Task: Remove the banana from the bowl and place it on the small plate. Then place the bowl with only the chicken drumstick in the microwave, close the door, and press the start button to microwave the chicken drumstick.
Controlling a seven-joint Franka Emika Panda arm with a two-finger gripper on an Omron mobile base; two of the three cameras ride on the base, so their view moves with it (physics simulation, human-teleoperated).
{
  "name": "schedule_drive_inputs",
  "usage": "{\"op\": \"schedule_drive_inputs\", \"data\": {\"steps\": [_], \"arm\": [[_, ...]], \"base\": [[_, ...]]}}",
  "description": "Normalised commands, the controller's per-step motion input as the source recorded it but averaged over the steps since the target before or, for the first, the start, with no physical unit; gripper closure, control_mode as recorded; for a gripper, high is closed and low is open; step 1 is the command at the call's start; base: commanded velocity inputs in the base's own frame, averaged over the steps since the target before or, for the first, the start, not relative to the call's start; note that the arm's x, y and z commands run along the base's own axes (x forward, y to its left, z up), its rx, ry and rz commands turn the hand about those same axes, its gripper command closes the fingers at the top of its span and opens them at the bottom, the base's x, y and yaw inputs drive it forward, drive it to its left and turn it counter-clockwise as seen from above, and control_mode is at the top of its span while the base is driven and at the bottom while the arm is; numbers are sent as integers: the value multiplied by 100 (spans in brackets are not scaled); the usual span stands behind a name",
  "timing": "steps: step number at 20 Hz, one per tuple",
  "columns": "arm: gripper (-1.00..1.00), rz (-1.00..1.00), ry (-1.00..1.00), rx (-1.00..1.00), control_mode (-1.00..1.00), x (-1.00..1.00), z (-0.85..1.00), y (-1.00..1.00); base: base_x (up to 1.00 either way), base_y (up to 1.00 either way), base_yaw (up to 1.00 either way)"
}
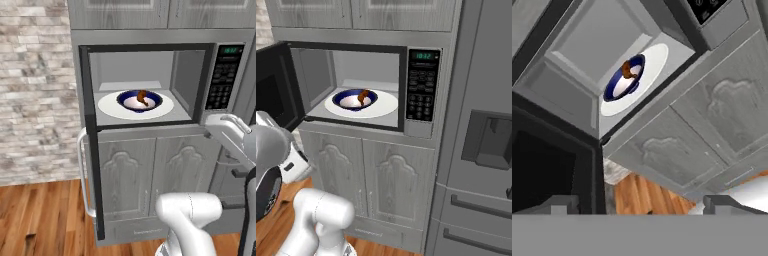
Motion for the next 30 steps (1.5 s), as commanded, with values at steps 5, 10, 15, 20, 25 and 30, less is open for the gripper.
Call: {"op": "schedule_drive_inputs", "data": {"steps": [5, 10, 15, 20, 25, 30], "arm": [[-100, 26, -25, -42, -100, -73, -3, 53], [-100, 41, -15, -39, -100, -19, 0, 45], [-100, 44, -16, -44, -100, -13, 6, 48], [-100, 35, -28, -52, -100, -60, 18, 44], [-100, 22, -29, -50, -100, -92, 1, 51], [-100, 9, -19, -48, -100, -57, 0, 70]], "base": [[0, 0, 0], [0, 0, 0], [0, 0, 0], [0, 0, 0], [0, 0, 0], [0, 0, 0]]}}
